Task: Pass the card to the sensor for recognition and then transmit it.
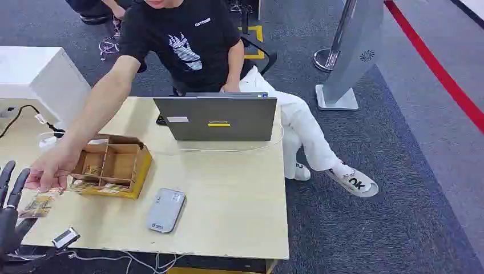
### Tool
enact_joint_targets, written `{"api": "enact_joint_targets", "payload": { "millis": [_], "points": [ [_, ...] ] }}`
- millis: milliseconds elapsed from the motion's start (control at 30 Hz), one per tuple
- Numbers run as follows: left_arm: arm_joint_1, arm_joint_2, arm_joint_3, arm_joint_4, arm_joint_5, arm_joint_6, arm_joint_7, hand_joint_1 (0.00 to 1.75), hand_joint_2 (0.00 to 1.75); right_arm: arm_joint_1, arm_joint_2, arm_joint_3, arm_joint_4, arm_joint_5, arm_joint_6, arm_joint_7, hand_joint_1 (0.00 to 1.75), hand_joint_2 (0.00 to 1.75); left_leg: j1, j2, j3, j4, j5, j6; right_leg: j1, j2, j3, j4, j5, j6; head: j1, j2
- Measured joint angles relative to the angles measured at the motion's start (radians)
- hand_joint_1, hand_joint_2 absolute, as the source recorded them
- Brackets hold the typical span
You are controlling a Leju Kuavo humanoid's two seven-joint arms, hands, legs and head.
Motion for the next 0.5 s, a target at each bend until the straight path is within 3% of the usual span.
{"api": "enact_joint_targets", "payload": {
  "millis": [200, 233, 267, 500],
  "points": [
    [0.011, 0.007, -0.032, 0.000, -0.011, 0.000, 0.017, 0.03, 1.75, 0.000, 0.000, -0.006, 0.000, 0.000, 0.000, 0.003, 0.00, 1.75, 0.000, 0.000, 0.000, 0.000, 0.000, 0.000, 0.000, 0.000, 0.000, 0.000, 0.000, 0.000, 0.000, 0.000],
    [0.012, 0.007, -0.035, 0.000, -0.013, 0.000, 0.018, 1.62, 1.75, 0.000, 0.000, -0.006, 0.000, 0.000, 0.000, 0.003, 0.00, 1.75, 0.000, 0.000, 0.000, 0.000, 0.000, 0.000, 0.000, 0.000, 0.000, 0.000, 0.000, 0.000, 0.000, 0.000],
    [0.013, 0.008, -0.039, 0.000, -0.014, 0.000, 0.019, 1.75, 1.75, 0.000, 0.000, -0.007, 0.000, 0.000, 0.000, 0.003, 0.00, 1.75, 0.000, 0.000, 0.000, 0.000, 0.000, 0.000, 0.000, 0.000, 0.000, 0.000, 0.000, 0.000, 0.000, 0.000],
    [0.014, 0.015, -0.068, 0.000, -0.013, -0.002, 0.026, 1.75, 1.75, 0.000, 0.000, -0.010, 0.001, 0.003, 0.000, 0.003, 0.00, 1.75, 0.000, 0.000, 0.000, 0.000, 0.000, 0.000, 0.000, 0.000, 0.000, 0.000, 0.000, 0.000, 0.000, 0.000]
  ]
}}
